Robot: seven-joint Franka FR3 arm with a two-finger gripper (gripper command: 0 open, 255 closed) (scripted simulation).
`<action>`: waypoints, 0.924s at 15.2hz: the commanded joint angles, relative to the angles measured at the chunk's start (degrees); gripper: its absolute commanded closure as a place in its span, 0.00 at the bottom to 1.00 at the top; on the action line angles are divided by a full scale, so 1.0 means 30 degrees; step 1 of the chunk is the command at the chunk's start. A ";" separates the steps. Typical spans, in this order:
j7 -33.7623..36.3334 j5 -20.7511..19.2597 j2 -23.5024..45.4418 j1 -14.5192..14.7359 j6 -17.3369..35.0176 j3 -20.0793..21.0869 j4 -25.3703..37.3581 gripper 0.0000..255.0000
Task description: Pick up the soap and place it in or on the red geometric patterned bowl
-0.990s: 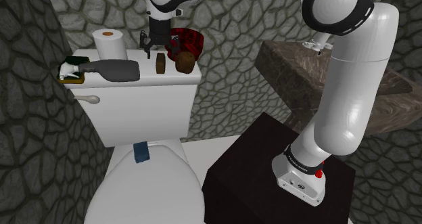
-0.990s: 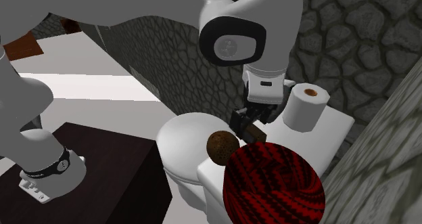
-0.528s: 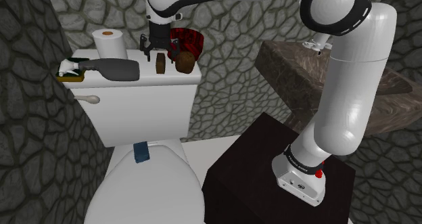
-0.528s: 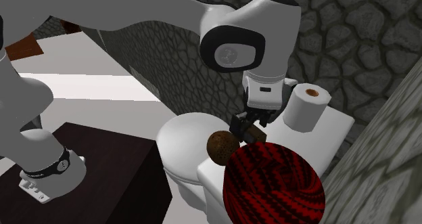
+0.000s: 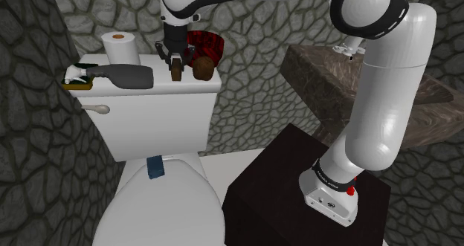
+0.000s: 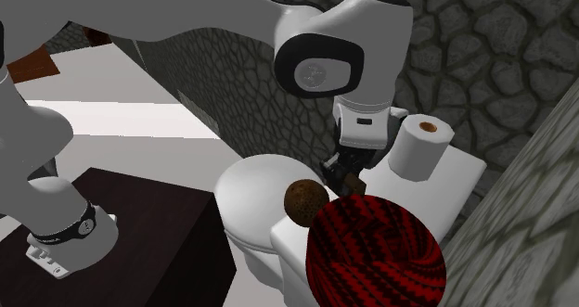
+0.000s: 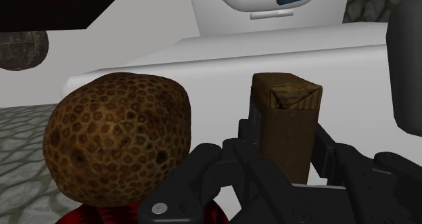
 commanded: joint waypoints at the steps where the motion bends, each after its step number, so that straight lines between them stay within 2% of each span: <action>1: 0.0001 0.0010 0.0054 0.0017 -0.0014 0.0014 -0.0037 1.00; 5: -0.0040 0.0017 0.0037 -0.0013 -0.0025 0.0003 -0.0046 1.00; 14: -0.0086 0.0128 -0.0339 0.0020 -0.2164 0.0065 0.1729 1.00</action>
